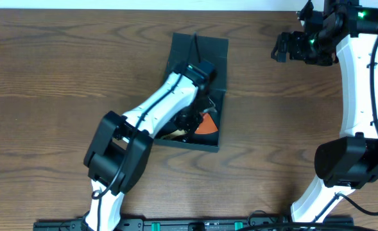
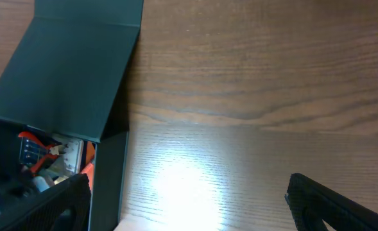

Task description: Pack container

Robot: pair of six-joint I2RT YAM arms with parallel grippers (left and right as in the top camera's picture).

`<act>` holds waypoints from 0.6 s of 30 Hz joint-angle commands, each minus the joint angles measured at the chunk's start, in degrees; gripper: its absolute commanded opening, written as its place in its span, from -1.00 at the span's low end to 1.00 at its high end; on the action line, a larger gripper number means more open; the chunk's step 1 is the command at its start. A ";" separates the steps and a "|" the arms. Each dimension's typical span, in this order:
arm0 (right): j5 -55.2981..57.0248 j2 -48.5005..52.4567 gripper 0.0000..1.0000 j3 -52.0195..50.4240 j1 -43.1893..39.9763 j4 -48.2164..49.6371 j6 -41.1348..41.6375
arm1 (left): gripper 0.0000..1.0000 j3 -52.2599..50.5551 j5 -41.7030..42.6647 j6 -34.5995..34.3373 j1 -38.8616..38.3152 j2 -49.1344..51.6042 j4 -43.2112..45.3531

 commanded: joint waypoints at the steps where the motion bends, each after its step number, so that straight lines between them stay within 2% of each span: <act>1: 0.00 0.50 0.99 -0.31 0.17 -0.02 0.76 | -0.73 0.04 0.76 -1.42 -1.31 0.50 -0.02; 18: 0.00 0.50 0.98 -0.31 0.17 0.00 0.74 | -0.70 0.11 0.44 -2.82 -6.32 -2.49 -0.17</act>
